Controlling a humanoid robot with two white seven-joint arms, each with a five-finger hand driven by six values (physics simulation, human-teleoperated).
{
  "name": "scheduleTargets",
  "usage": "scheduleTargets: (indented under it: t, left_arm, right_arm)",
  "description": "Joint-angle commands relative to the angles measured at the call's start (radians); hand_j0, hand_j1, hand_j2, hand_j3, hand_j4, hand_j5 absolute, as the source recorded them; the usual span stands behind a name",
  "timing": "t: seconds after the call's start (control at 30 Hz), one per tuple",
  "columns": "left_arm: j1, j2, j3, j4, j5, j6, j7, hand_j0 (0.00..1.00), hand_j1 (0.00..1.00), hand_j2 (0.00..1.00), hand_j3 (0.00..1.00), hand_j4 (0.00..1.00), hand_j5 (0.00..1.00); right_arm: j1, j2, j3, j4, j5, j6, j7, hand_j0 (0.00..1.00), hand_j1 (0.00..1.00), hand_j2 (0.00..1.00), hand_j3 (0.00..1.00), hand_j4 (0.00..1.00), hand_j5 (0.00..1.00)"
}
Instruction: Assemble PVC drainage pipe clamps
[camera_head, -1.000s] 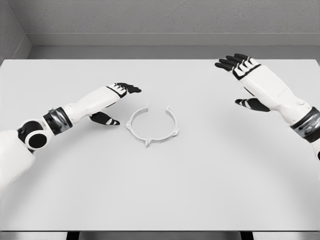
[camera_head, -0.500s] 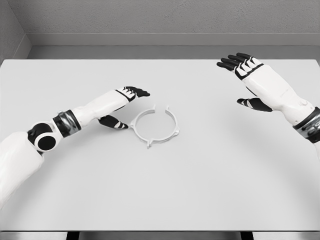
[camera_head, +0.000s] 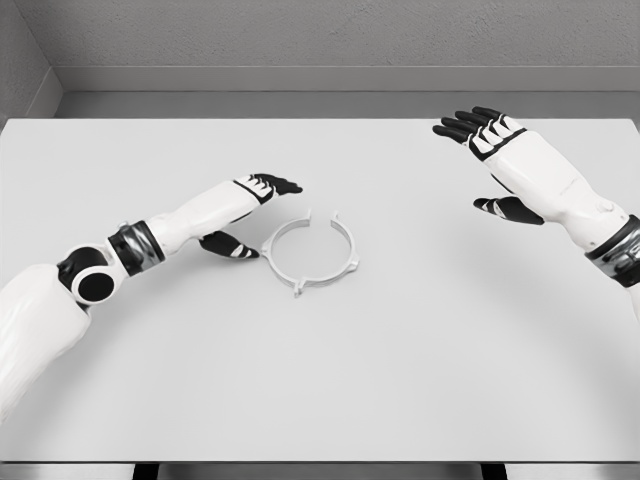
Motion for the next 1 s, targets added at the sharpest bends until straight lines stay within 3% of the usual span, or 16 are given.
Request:
scheduleTargets:
  t: [0.0,0.97]
  left_arm:
    - [0.002,0.001,0.000,-0.005,0.008,0.001,0.001,1.00,1.00,1.00,1.00,1.00,1.00]
    - [-0.003,-0.051,-0.017,0.000,0.003,0.001,0.001,1.00,1.00,1.00,1.00,1.00,1.00]
  right_arm:
    - [0.000,-0.001,0.001,-0.001,-0.007,0.002,-0.001,1.00,1.00,1.00,1.00,1.00,1.00]
    - [-0.005,0.001,0.001,0.006,-0.005,0.002,-0.001,1.00,1.00,1.00,1.00,1.00,1.00]
